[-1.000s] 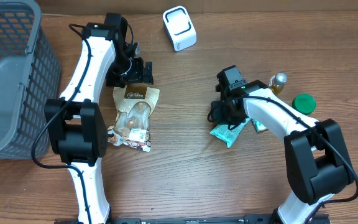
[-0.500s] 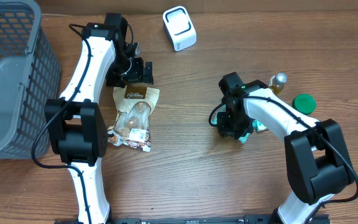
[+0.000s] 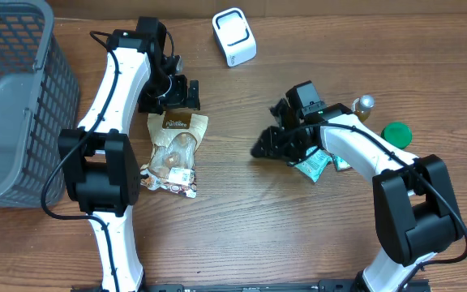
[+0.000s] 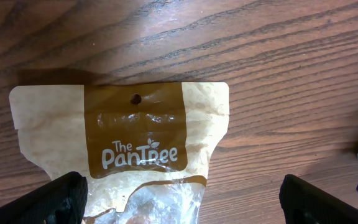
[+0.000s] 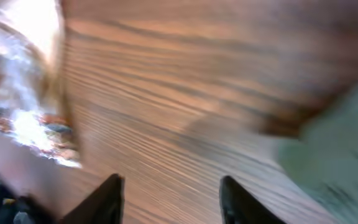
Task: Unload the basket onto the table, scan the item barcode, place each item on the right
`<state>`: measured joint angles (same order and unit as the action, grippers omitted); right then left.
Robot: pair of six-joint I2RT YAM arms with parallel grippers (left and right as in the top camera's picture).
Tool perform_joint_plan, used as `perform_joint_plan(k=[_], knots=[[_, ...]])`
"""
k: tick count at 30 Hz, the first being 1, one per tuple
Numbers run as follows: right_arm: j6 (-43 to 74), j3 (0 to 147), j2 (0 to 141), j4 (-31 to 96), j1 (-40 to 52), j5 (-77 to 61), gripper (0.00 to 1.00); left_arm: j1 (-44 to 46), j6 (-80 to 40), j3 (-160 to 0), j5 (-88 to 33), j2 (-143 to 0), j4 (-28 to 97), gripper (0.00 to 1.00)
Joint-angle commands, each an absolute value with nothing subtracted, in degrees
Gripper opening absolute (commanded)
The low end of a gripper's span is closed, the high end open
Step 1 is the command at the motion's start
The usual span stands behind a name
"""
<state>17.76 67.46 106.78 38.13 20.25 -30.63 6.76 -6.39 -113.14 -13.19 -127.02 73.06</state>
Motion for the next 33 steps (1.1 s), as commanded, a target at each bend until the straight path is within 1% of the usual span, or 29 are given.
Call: perform_joint_plan(k=[1, 2, 3, 5, 6, 13, 33], knots=[[20.5, 68.3, 106.5, 34.4, 20.3, -36.1, 0.68, 7.2, -6.4, -114.0, -12.9, -125.3, 73.0, 1.0], [21.1, 68.3, 106.5, 33.3, 20.3, -36.1, 0.69, 7.2, -6.4, -114.0, -12.9, -125.3, 73.0, 1.0], [21.3, 68.3, 106.5, 32.4, 20.4, -36.1, 0.73, 7.2, -6.4, -114.0, -12.9, -125.3, 73.0, 0.99], [21.3, 68.3, 106.5, 30.3, 20.7, -35.8, 0.85, 7.2, -6.4, -114.0, -12.9, -125.3, 73.0, 1.0], [21.2, 68.3, 106.5, 29.3, 20.9, -35.3, 1.0, 7.2, -6.4, -114.0, -12.9, -125.3, 73.0, 0.99], [21.2, 68.3, 106.5, 27.7, 21.5, -28.2, 1.0, 7.2, -6.4, -114.0, -12.9, -125.3, 73.0, 1.0], [21.2, 68.3, 106.5, 27.5, 21.5, -28.0, 1.0, 7.2, -6.4, -114.0, -12.9, -125.3, 73.0, 0.99]])
